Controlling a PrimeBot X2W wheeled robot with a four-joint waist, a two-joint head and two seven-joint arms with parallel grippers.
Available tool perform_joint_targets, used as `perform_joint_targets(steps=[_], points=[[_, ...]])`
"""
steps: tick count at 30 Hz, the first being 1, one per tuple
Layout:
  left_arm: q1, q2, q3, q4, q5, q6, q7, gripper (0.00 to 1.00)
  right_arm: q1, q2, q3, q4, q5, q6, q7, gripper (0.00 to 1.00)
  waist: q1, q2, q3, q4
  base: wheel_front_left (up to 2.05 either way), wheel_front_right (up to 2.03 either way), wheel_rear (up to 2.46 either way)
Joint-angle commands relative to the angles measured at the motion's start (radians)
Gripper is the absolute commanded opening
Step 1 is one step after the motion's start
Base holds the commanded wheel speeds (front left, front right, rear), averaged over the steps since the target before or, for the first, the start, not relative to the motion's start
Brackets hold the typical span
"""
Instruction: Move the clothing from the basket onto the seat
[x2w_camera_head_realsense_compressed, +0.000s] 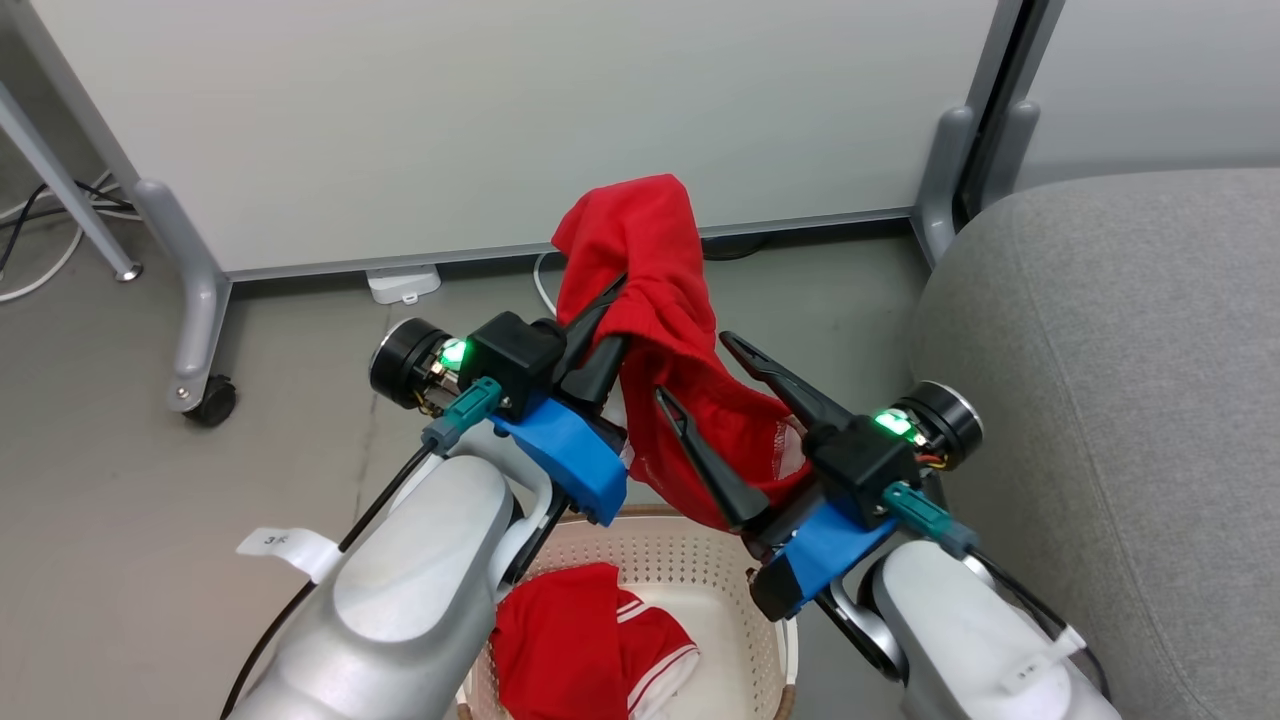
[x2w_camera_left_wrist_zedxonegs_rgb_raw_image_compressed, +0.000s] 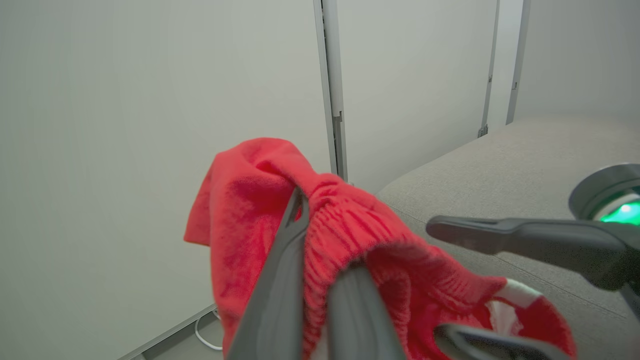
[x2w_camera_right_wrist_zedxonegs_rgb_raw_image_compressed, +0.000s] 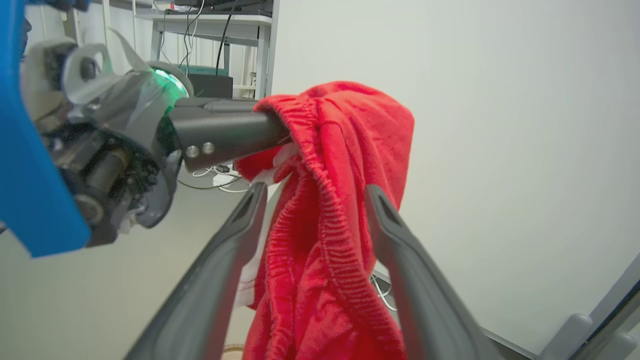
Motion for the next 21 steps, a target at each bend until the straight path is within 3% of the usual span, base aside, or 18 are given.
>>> perform_joint_targets(steps=[1, 10, 11, 12, 13, 21], points=[[-0.019, -0.003, -0.001, 0.001, -0.001, -0.006, -0.007, 0.0, -0.03, 0.008, 0.01, 0.038, -0.014, 0.0, -0.001, 1.0, -0.0001, 0.0, 0.005, 0.006, 0.0, 0.0, 0.0], [-0.038, -0.025, -0.027, 0.003, 0.003, -0.006, -0.007, 0.0, -0.111, 0.029, 0.005, 0.197, -0.054, 0.0, -0.001, 1.0, -0.0001, 0.0, 0.027, 0.032, 0.0, 0.0, 0.0], [-0.038, -0.027, -0.031, 0.004, 0.003, -0.004, -0.007, 0.0, -0.111, 0.029, 0.01, 0.209, -0.036, 0.0, -0.001, 0.64, -0.0001, 0.0, 0.028, 0.035, 0.0, 0.0, 0.0], [-0.039, -0.029, -0.034, 0.004, 0.002, -0.004, -0.007, 0.0, -0.115, 0.029, 0.016, 0.216, -0.023, 0.0, -0.001, 0.44, -0.0001, 0.0, 0.028, 0.037, 0.0, 0.0, 0.0], [-0.039, -0.031, -0.036, 0.004, 0.002, -0.004, -0.008, 0.0, -0.118, 0.029, 0.023, 0.224, -0.01, 0.0, -0.001, 0.0, -0.0001, 0.0, 0.028, 0.038, 0.0, 0.0, 0.0], [-0.032, -0.036, -0.039, 0.0, 0.001, -0.005, -0.008, 0.0, -0.125, 0.029, 0.044, 0.228, 0.04, 0.0, -0.001, 0.0, -0.0001, 0.0, 0.025, 0.036, 0.0, 0.0, 0.0]])
